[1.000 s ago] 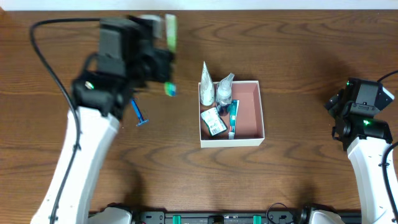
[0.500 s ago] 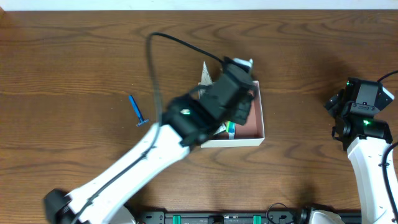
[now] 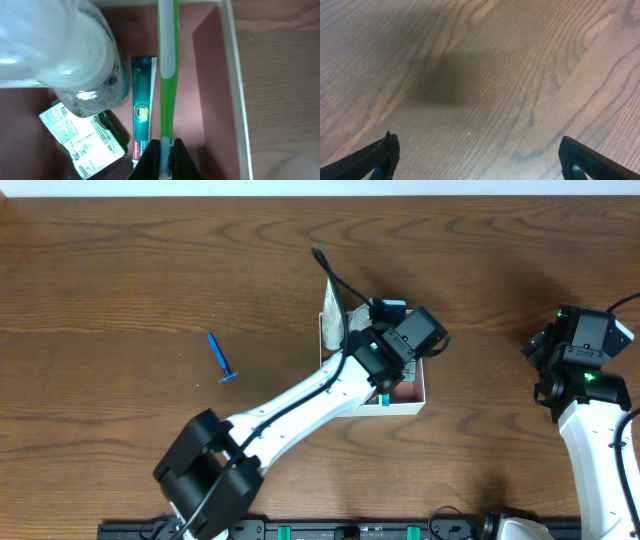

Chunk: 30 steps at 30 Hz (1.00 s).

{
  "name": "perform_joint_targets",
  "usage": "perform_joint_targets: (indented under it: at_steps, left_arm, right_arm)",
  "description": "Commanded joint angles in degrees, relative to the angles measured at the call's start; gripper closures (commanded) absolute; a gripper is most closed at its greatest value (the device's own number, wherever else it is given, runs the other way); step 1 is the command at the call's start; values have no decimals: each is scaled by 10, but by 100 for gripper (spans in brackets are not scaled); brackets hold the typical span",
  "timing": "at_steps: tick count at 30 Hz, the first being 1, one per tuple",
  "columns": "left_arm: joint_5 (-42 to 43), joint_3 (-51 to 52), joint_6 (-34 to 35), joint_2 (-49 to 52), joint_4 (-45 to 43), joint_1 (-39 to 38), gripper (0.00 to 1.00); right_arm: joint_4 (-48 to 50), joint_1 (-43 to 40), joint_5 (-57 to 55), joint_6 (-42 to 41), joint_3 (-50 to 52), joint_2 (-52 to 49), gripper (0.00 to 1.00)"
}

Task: Pack container
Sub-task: 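Carry the toothbrush into the box and release it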

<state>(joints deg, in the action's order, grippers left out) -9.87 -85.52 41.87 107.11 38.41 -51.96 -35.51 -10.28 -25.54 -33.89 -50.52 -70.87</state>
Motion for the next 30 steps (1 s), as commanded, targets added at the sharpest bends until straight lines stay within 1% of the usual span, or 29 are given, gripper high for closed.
perform_joint_targets:
  at_steps: [1, 4, 8, 14, 16, 18, 20, 23, 27, 30]
  left_arm:
    - [-17, -10, 33, 9, -6, -2, 94]
    - [-16, -10, 35, 16, -12, -1, 94]
    - [-15, -10, 55, 17, -12, -2, 94]
    - [-15, -10, 56, 17, -15, -1, 93]
    - [-15, -10, 56, 17, -17, -1, 83]
    - [-15, -10, 56, 17, -21, -1, 65]
    - [-13, -10, 56, 17, -29, -1, 58]
    - [-13, -10, 48, 17, -42, -1, 56]
    - [-11, -12, -4, 14, -70, -1, 56]
    - [-7, -25, -52, 3, -69, -1, 56]
  right_arm:
    - [-1, -3, -10, 1, -4, -2, 1]
    - [-1, -3, -10, 1, -4, -2, 1]
    - [-1, -3, -10, 1, -4, -2, 1]
    - [-1, -3, -10, 1, -4, -2, 1]
    - [-1, -3, -10, 1, -4, -2, 1]
    - [-1, -3, -10, 1, -4, -2, 1]
    - [-1, -3, -10, 1, -4, -2, 1]
    - [-1, -3, -10, 1, -4, -2, 1]
    - [-1, -3, -10, 1, -4, -2, 1]
    - [-1, -3, -10, 1, -4, -2, 1]
